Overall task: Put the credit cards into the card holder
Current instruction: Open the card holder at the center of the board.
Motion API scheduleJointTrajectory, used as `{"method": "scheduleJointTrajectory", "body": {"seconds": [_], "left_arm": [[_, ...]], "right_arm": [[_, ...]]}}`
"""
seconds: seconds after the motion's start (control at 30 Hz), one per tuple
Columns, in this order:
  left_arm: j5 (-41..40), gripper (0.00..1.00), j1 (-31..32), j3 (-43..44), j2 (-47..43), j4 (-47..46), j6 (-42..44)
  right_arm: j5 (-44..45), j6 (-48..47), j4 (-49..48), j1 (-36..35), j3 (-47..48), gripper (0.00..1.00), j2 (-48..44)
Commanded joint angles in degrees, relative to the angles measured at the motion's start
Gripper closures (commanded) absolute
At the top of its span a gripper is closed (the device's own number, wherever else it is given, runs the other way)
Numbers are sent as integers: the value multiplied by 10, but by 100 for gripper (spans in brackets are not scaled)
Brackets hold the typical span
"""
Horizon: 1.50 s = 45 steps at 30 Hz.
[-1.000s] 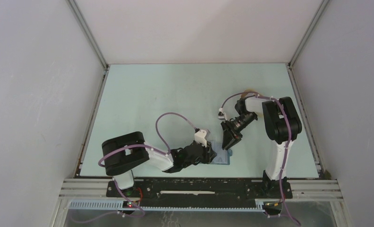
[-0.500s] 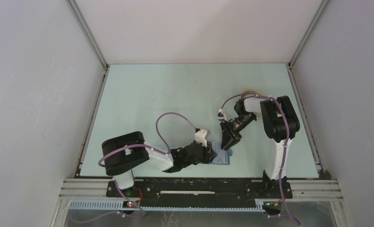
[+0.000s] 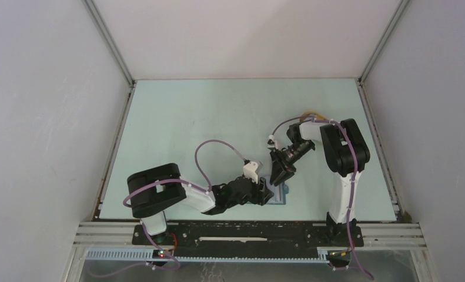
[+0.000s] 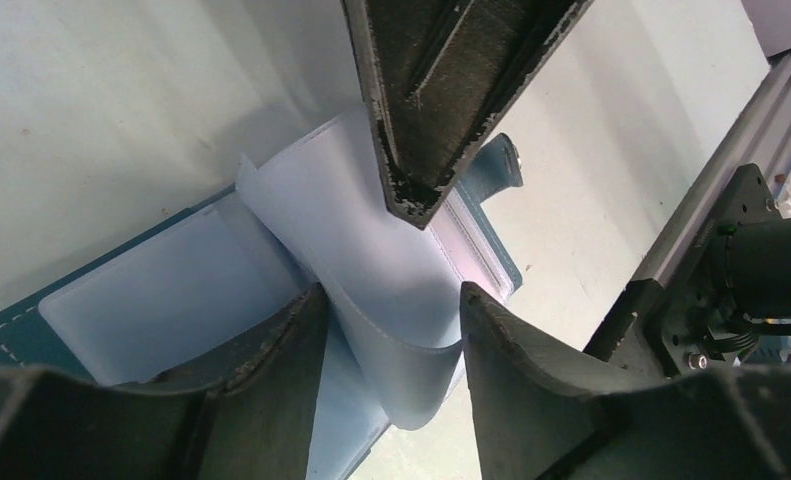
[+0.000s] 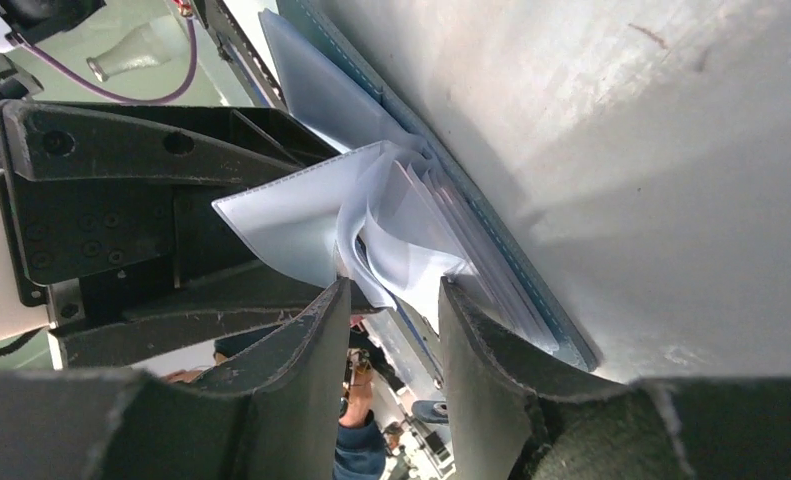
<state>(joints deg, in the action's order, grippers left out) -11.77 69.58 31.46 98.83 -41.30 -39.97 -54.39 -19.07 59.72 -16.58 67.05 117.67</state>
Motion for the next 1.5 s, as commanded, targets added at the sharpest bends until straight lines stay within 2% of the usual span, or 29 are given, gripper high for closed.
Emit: {"method": "scheduleJointTrajectory", "body": {"seconds": [0.0, 0.23, 0.33, 0.57, 0.73, 0.93, 1.07, 1.27, 1.3, 1.4, 1.47], "left_arm": [[12, 42, -1, -8, 8, -26, 13], [13, 29, -1, -6, 10, -26, 14], [12, 28, -1, -3, 12, -23, 14], [-12, 40, -1, 9, 14, 13, 3], [-25, 58, -1, 13, 15, 31, -4], [-29, 68, -9, -6, 5, 17, -19], [-3, 70, -24, -35, 8, -42, -37], [64, 70, -54, -80, 34, -168, -65], [68, 70, -57, -83, 35, -179, -67], [75, 67, -59, -88, 36, -197, -68], [77, 65, -59, -92, 36, -206, -68]], "right_arm": [[4, 33, -54, -4, 7, 52, 8], [-27, 40, -61, -11, 7, 52, 17], [-42, 39, -60, -18, 7, 52, 20], [-76, 23, -44, -32, 12, 53, 20], [-92, 9, -30, -38, 18, 53, 22], [-83, -16, -15, -31, 28, 52, -23], [-38, -39, -20, -16, 27, 51, -97], [126, -109, -117, -46, -60, 53, -234], [154, -136, -135, -60, -78, 56, -250], [225, -162, -169, -112, -103, 76, -257], [250, -142, -175, -135, -96, 81, -239]]}}
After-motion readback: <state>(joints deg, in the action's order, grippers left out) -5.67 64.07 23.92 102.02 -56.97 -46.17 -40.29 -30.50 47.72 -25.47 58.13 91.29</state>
